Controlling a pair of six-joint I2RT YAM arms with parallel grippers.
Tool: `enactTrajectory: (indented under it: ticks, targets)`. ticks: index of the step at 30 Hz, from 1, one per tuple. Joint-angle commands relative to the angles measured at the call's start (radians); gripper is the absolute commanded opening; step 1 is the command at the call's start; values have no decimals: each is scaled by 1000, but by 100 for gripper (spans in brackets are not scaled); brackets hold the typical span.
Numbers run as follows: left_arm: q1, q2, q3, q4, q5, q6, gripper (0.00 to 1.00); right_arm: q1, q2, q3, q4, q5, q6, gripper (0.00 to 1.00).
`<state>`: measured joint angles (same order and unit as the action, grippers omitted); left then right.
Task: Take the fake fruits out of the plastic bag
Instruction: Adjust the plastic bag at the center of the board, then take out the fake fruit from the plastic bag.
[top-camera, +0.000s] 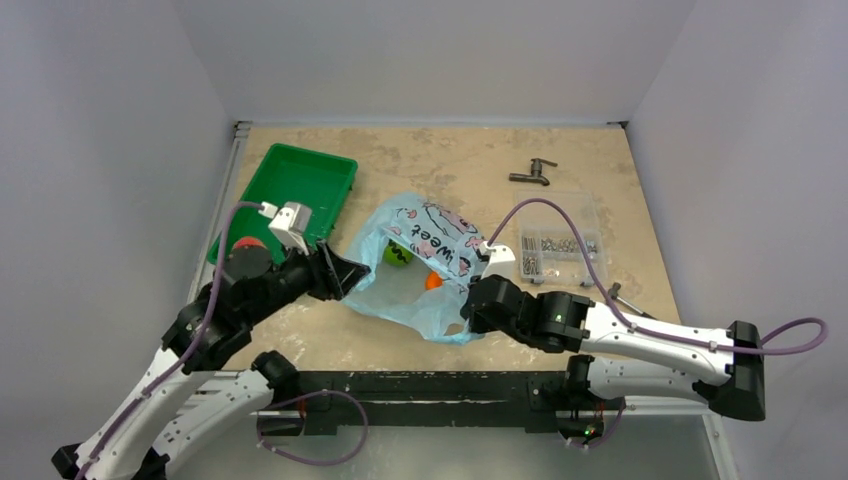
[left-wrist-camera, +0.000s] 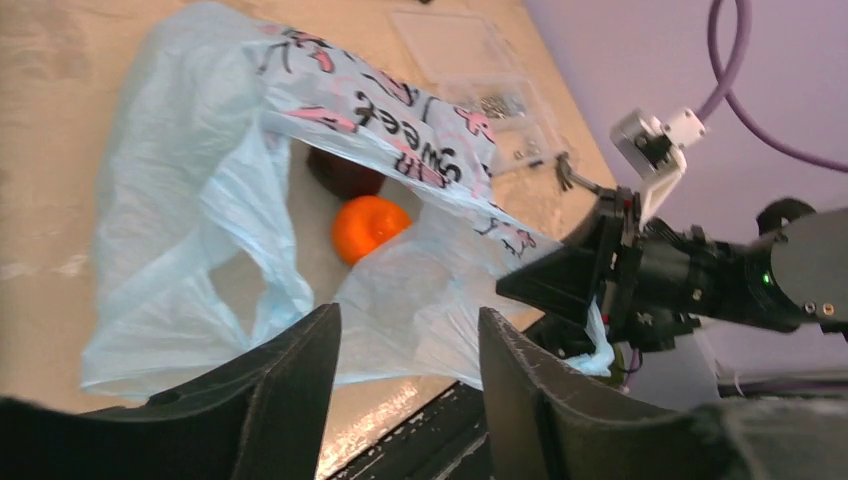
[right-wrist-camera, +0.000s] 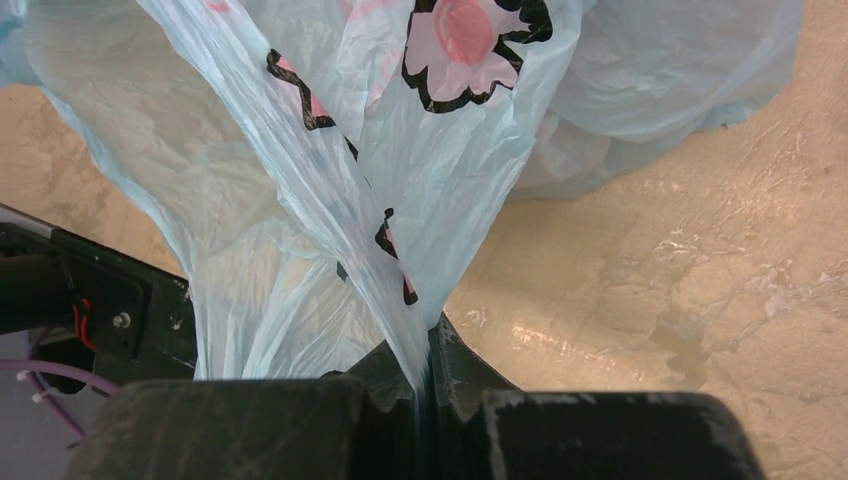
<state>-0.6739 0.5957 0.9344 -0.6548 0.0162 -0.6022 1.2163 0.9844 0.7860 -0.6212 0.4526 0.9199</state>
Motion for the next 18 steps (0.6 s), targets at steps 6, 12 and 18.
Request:
enactTrajectory:
  ticks: [6, 12, 18]
  targets:
    - [-266, 142, -169, 270, -132, -155, 41, 2, -53, 10, -14, -14, 17, 0]
    - [-341, 386, -174, 400, -280, -237, 35, 3, -108, -15, -34, 9, 22, 0]
    - [-343, 586, -134, 473, -335, -314, 28, 3, -135, -51, -49, 14, 28, 0]
